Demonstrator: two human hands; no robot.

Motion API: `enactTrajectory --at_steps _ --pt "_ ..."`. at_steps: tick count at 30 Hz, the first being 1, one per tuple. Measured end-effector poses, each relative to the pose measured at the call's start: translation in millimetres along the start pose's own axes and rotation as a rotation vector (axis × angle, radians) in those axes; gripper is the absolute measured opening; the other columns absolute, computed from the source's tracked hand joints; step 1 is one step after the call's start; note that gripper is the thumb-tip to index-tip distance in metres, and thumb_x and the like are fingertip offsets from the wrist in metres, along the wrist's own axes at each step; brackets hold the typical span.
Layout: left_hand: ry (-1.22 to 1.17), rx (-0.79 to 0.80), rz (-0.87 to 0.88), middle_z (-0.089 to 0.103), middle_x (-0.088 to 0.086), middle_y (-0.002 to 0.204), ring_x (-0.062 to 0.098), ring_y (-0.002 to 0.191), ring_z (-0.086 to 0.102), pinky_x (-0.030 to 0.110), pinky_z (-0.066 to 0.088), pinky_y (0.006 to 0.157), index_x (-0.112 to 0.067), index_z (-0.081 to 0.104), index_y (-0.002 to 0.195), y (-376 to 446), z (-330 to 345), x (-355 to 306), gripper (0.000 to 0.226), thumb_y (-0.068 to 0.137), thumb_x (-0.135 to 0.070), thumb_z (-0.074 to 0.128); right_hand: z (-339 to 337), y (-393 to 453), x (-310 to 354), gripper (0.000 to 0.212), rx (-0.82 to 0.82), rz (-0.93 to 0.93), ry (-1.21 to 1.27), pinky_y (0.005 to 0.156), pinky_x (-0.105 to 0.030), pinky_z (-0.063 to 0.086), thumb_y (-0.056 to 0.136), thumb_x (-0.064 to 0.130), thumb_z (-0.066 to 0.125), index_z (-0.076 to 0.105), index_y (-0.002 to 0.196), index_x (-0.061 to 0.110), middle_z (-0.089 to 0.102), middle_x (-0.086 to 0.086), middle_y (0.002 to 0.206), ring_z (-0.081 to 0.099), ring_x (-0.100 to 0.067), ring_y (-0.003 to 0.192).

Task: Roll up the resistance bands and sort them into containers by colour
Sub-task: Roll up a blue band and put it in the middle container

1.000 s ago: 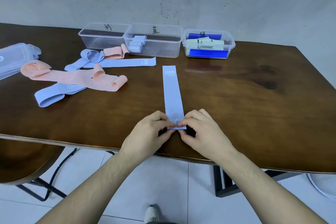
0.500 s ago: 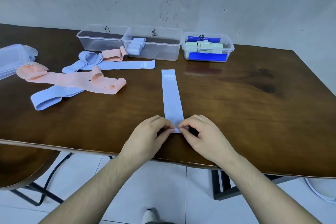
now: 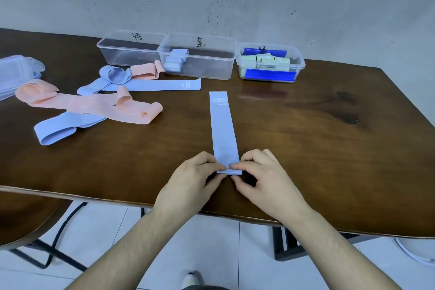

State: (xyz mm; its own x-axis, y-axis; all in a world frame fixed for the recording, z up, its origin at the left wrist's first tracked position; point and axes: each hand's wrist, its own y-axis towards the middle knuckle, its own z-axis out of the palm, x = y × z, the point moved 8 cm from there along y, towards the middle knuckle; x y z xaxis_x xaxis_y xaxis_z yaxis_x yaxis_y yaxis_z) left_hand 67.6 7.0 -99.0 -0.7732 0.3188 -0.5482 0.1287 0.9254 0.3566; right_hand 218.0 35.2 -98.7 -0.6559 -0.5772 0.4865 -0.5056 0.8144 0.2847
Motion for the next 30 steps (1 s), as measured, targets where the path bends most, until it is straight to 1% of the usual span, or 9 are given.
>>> enactTrajectory --at_steps 3,5,8,11,15,18,21,26,30 --pt "-0.011 -0.011 0.009 0.060 -0.014 0.099 0.004 0.072 0.055 0.019 0.048 0.067 -0.022 0.075 0.108 -3.0 -3.3 -2.0 0.019 0.093 -0.029 0.067 0.2 -1.1 2.6 0.025 0.021 -0.038 -0.010 0.080 -0.014 0.043 0.094 0.027 0.068 0.073 0.119 0.027 0.053 0.021 0.099 0.046 -0.004 0.094" --pt "-0.009 -0.019 0.022 0.062 -0.014 0.099 0.005 0.075 0.057 0.020 0.049 0.069 -0.022 0.074 0.108 -3.7 -4.6 -3.1 0.017 0.092 -0.027 0.068 -0.7 -2.1 3.3 0.025 0.018 -0.047 0.004 0.081 -0.016 0.045 0.095 0.027 0.067 0.071 0.120 0.028 0.057 0.020 0.101 0.049 -0.005 0.094" --pt "-0.012 -0.012 0.015 0.063 -0.014 0.099 0.007 0.080 0.060 0.024 0.053 0.072 -0.024 0.072 0.104 -3.0 -3.5 -2.1 0.013 0.092 -0.026 0.068 -3.3 -1.3 1.6 0.017 0.008 -0.014 0.032 0.083 -0.020 0.046 0.095 0.028 0.067 0.069 0.112 0.029 0.060 0.020 0.102 0.051 -0.006 0.096" --pt "-0.015 -0.007 0.008 0.061 -0.015 0.098 0.009 0.081 0.061 0.029 0.054 0.072 -0.024 0.071 0.101 -2.9 -2.9 -2.1 0.009 0.093 -0.025 0.068 -2.5 -0.6 5.2 0.014 0.008 -0.037 0.004 0.083 -0.018 0.045 0.095 0.029 0.066 0.070 0.107 0.026 0.058 0.020 0.102 0.048 -0.005 0.096" --pt "0.004 0.003 -0.016 0.053 -0.017 0.102 0.008 0.068 0.054 0.021 0.047 0.066 -0.024 0.073 0.104 -2.2 -0.6 0.1 0.014 0.093 -0.029 0.067 -0.8 0.4 1.1 0.019 0.015 -0.016 0.012 0.085 -0.018 0.045 0.094 0.032 0.064 0.072 0.111 0.026 0.055 0.020 0.104 0.046 -0.004 0.099" --pt "0.011 0.026 -0.009 0.055 -0.017 0.101 0.006 0.062 0.046 0.011 0.038 0.064 -0.024 0.074 0.106 -2.4 1.1 1.1 0.019 0.088 -0.031 0.073 0.1 1.3 0.0 0.020 0.031 -0.011 0.026 0.085 -0.021 0.047 0.097 0.033 0.063 0.073 0.113 0.027 0.057 0.020 0.102 0.048 -0.005 0.098" --pt "-0.014 0.022 0.011 0.058 -0.018 0.099 0.003 0.065 0.045 0.011 0.038 0.065 -0.026 0.074 0.106 -2.8 -1.1 -0.6 0.016 0.090 -0.028 0.071 0.5 0.6 2.3 0.019 0.034 -0.037 0.034 0.085 -0.020 0.045 0.098 0.034 0.062 0.073 0.113 0.028 0.057 0.021 0.100 0.049 -0.005 0.096" --pt "-0.054 -0.020 -0.019 0.053 -0.022 0.086 0.000 0.068 0.049 0.007 0.036 0.064 -0.028 0.069 0.096 -1.4 -5.9 0.3 0.010 0.090 -0.036 0.068 0.4 1.7 1.0 0.020 0.030 -0.009 0.027 0.082 -0.018 0.045 0.099 0.034 0.060 0.074 0.113 0.028 0.053 0.021 0.099 0.049 -0.009 0.099" --pt "-0.034 -0.023 -0.033 0.058 -0.019 0.090 -0.008 0.069 0.048 0.004 0.035 0.064 -0.026 0.070 0.093 -2.2 -3.0 2.7 0.008 0.090 -0.033 0.070 0.3 1.4 0.1 0.022 0.031 0.000 0.068 0.086 -0.017 0.044 0.099 0.030 0.061 0.069 0.119 0.028 0.057 0.021 0.106 0.052 -0.007 0.102"
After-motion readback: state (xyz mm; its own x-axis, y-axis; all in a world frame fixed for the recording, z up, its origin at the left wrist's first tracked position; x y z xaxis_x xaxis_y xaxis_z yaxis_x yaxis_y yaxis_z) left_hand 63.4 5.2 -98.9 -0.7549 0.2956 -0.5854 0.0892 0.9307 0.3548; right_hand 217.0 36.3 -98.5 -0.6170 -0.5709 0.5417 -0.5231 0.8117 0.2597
